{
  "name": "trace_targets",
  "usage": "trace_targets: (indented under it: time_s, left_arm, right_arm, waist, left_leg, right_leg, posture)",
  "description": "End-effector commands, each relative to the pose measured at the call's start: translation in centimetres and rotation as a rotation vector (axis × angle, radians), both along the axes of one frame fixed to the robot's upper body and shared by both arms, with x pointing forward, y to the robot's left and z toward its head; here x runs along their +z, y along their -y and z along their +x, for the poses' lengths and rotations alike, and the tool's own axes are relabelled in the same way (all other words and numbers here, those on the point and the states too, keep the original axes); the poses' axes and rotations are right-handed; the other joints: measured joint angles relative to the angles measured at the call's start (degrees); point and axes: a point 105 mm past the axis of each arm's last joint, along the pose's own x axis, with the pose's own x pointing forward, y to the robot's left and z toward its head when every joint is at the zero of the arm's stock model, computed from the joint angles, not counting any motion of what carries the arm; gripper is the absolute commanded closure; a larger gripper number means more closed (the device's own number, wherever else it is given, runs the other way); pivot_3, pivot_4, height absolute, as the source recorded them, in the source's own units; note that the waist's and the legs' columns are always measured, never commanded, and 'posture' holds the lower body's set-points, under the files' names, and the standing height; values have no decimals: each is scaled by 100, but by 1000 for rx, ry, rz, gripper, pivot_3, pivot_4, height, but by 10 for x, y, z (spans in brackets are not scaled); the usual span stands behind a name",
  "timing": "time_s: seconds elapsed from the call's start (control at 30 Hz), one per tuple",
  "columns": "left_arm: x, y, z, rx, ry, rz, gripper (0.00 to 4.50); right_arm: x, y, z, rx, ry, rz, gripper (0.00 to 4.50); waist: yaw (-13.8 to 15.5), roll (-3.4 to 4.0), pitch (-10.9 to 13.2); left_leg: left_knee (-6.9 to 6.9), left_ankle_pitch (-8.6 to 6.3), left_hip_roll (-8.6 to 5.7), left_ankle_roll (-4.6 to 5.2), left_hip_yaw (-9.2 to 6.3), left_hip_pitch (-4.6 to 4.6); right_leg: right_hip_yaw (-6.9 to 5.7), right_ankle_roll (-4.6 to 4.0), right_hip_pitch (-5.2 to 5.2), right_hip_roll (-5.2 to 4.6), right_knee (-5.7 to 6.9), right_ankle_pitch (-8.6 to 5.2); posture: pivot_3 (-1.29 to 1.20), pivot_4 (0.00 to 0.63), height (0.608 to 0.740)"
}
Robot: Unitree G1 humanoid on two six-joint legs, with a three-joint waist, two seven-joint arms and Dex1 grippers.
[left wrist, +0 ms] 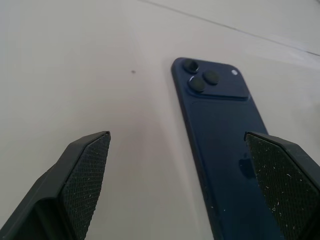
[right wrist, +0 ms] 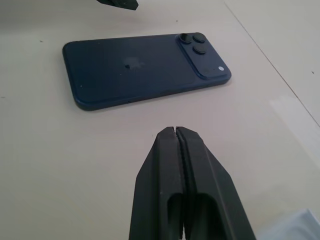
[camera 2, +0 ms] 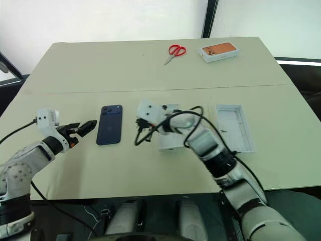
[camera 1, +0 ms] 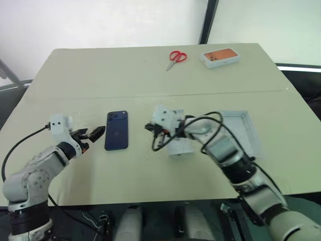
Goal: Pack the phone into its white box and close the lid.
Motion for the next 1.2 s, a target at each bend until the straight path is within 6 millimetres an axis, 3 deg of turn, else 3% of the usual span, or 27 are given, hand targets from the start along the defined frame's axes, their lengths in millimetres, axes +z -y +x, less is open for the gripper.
trace_targets:
  time_s: [0.03, 0.27, 0.6, 0.73, 0.97, 1.2]
  left_arm:
    - [-2, -3, -1, 14, -81, -51, 0]
    - [-19, 22, -6, -118, -278, -142, 0]
    - [-19, 50, -7, -199, -300, -224, 0]
    - [-7, 61, -4, -231, -249, -307, 0]
    - [-5, 68, -2, -244, -244, -356, 0]
    - [-2, 60, 0, -212, -231, -378, 0]
  right_arm:
    - [0, -15, 7, 8, 124, -62, 4469]
    - [-20, -42, 0, 91, 183, -138, 4469]
    - [-24, -66, -6, 154, 212, -124, 4469]
    - [-24, -68, -7, 167, 219, -118, 4469]
    - [-26, -67, -7, 168, 219, -117, 4469]
    - [-28, -63, -7, 157, 215, -117, 4469]
  waist:
    - [2, -2, -1]
    - [-14, -4, -4]
    - [5, -9, -14]
    - [8, -10, -16]
    - [5, -11, -16]
    - [-4, -11, -16]
  left_leg:
    - [0, 2, -3, -3, 0, 0]
    - [1, 9, -10, -16, 2, 1]
    - [1, 17, -9, -31, 3, 4]
    - [1, 17, -10, -33, 3, 5]
    - [1, 18, -10, -34, 3, 5]
    - [1, 19, -10, -37, 3, 4]
  right_leg:
    - [0, 0, 0, -3, 0, 0]
    - [-1, 3, -3, 0, 4, 1]
    - [0, 3, 0, -5, 4, 1]
    - [-1, 3, 1, -5, 4, 1]
    - [0, 3, 1, -5, 4, 2]
    - [0, 3, 0, -4, 4, 2]
  posture:
    - [0, 150, 697]
    - [0, 150, 697]
    - [0, 150, 697]
    - [0, 150, 697]
    - [0, 150, 697]
    - [0, 150, 697]
